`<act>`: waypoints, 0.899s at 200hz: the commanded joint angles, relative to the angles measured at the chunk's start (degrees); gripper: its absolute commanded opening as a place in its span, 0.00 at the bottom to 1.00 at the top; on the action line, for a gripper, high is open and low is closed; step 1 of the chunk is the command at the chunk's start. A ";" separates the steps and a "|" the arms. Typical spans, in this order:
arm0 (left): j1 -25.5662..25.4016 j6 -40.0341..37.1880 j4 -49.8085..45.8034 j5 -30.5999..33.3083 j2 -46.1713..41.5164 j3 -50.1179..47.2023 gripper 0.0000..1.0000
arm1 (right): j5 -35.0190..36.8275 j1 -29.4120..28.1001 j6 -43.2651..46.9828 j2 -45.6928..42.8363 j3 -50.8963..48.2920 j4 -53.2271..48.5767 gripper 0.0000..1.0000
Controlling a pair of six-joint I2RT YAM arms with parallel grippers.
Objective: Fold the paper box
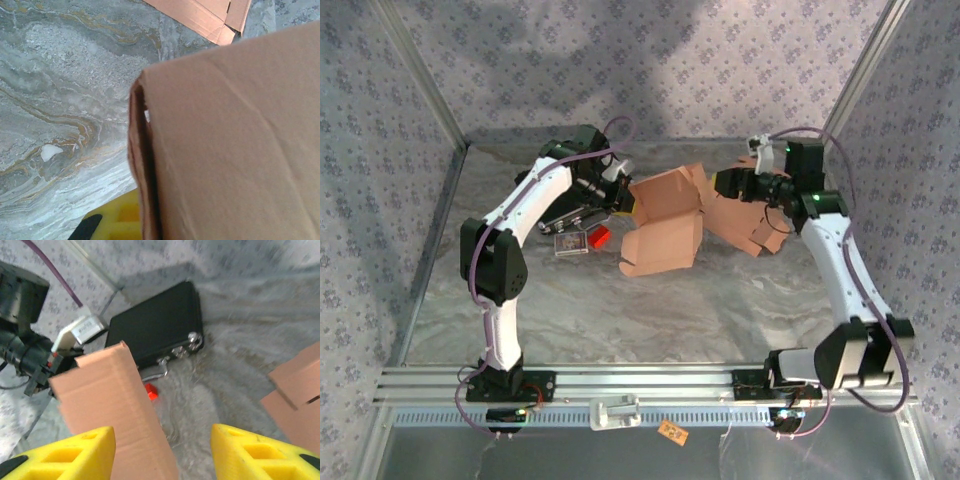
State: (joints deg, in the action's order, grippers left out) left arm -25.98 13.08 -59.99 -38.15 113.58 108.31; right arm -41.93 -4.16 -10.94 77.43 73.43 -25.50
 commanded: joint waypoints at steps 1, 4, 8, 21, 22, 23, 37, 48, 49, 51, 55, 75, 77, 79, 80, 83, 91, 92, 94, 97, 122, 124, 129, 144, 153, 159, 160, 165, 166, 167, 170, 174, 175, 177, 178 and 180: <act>-0.04 -0.19 -0.13 -2.03 -1.26 -0.03 0.00 | -6.78 -1.34 0.21 2.67 2.67 -0.82 0.54; -0.04 -0.22 -0.20 -2.02 -1.26 -0.03 0.00 | -6.88 -1.49 0.22 2.92 2.85 -0.73 0.54; -0.04 -0.23 -0.17 -2.01 -1.26 -0.01 0.00 | -6.93 -1.71 0.15 3.17 3.15 -0.70 0.54; -0.04 -0.16 -0.31 -2.04 -1.26 -0.08 0.00 | -6.42 -2.31 0.22 3.82 4.04 -0.61 0.54; -0.04 -0.16 -0.31 -2.07 -1.26 -0.06 0.00 | -6.37 -2.37 0.26 3.84 4.06 -0.65 0.54; -0.04 -0.16 -0.26 -2.09 -1.26 -0.09 0.00 | -6.35 -2.44 0.28 3.86 4.08 -0.67 0.54; -0.04 -0.08 -0.25 -1.94 -1.24 -0.03 0.00 | -5.75 -3.31 0.79 4.49 4.71 -0.96 0.53; -0.04 -0.03 -0.22 -1.94 -1.20 0.06 0.00 | -5.07 -4.20 1.71 4.91 5.22 -2.02 0.52; -0.08 -0.01 -0.22 -1.93 -1.14 0.06 0.00 | -5.03 -4.28 1.76 4.96 5.27 -2.06 0.52; -0.01 -0.01 -0.22 -1.95 -1.12 0.06 0.00 | -4.83 -4.45 1.88 5.00 5.37 -2.20 0.52; -0.06 0.01 -0.17 -1.90 -1.10 0.19 0.00 | -4.39 -4.83 2.16 5.17 5.47 -2.54 0.51; -0.04 0.10 -0.18 -1.84 -1.11 0.28 0.00 | -1.19 -6.49 3.57 5.83 6.09 -4.39 0.49; -0.10 0.10 -0.21 -1.84 -1.09 0.31 0.00 | -0.75 -6.59 3.76 5.88 6.17 -4.61 0.49; -0.10 0.17 -0.19 -1.88 -1.08 0.32 0.00 | -0.36 -6.76 3.96 5.89 6.26 -4.77 0.49; -0.11 0.18 -0.21 -1.86 -1.08 0.32 0.00 | -0.17 -6.84 4.07 5.93 6.27 -4.80 0.49; -0.12 0.19 -0.22 -1.84 -1.12 0.32 0.00 | 0.44 -7.08 4.22 6.04 6.46 -5.09 0.49; -0.13 0.19 -0.31 -1.81 -1.12 0.25 0.00 | 2.50 -7.74 4.78 6.22 6.90 -5.75 0.49; -0.13 0.19 -0.31 -1.82 -1.10 0.24 0.00 | 2.94 -7.89 5.00 6.28 7.04 -6.02 0.48; -0.13 0.19 -0.33 -1.81 -1.09 0.24 0.00 | 3.38 -8.01 5.21 6.32 7.13 -6.31 0.48; -0.13 0.14 -0.31 -1.77 -1.16 0.21 0.00 | 3.86 -8.22 5.47 6.37 7.38 -6.56 0.48; -0.21 0.01 -0.36 -1.58 -1.34 -0.25 0.00 | 10.38 -10.81 8.28 6.90 9.00 -8.69 0.44; -0.21 0.01 -0.39 -1.58 -1.34 -0.28 0.00 | 10.91 -11.13 8.42 6.91 9.09 -8.69 0.44; -0.21 0.01 -0.40 -1.58 -1.37 -0.29 0.00 | 11.93 -11.49 8.55 6.83 9.18 -8.67 0.44; -0.30 0.01 -0.39 -1.56 -1.35 -0.13 0.00 | 16.57 -13.61 9.38 7.11 9.94 -11.01 0.43; -0.38 0.10 -0.44 -1.36 -1.43 0.03 0.00 | 19.99 -14.74 9.68 7.37 10.40 -11.53 0.42; -0.39 0.10 -0.64 -1.23 -1.37 0.16 0.00 | 23.01 -15.74 9.77 7.74 10.94 -12.09 0.42; -0.39 0.10 -0.65 -1.22 -1.36 0.24 0.00 | 23.51 -15.90 9.79 7.87 11.08 -12.15 0.42; -0.47 0.10 -0.74 -1.14 -1.34 0.40 0.00 | 25.61 -16.75 10.01 8.26 11.63 -12.63 0.42; -0.48 0.10 -0.79 -1.05 -1.30 0.45 0.00 | 26.08 -16.89 10.08 8.35 11.77 -12.77 0.42; -0.48 0.10 -0.81 -1.09 -1.28 0.52 0.00 | 26.58 -16.95 10.11 8.44 11.89 -12.84 0.42; -0.52 0.10 -0.91 -1.09 -1.26 0.58 0.00 | 28.15 -17.46 10.22 8.58 12.17 -13.17 0.42; -0.56 0.10 -1.05 -1.05 -1.26 0.67 0.00 | 30.02 -18.29 10.17 8.82 12.54 -13.39 0.42; -0.61 0.10 -1.08 -0.96 -1.26 0.72 0.00 | 30.57 -18.44 10.16 8.90 12.58 -13.46 0.42; -0.64 0.10 -1.09 -0.96 -1.23 0.79 0.00 | 31.53 -18.80 10.11 9.06 12.69 -13.49 0.42; -0.65 0.10 -1.09 -0.92 -1.20 0.86 0.00 | 31.53 -18.96 10.04 9.15 12.81 -13.51 0.42; -0.72 0.10 -1.14 -0.84 -1.18 0.90 0.00 | 32.43 -19.31 9.95 9.32 12.97 -13.57 0.42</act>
State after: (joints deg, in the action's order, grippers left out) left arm -26.02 13.13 -60.23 -37.65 113.58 108.16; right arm -22.72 -20.01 -2.98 84.84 83.48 -35.14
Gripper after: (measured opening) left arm 0.061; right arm 0.420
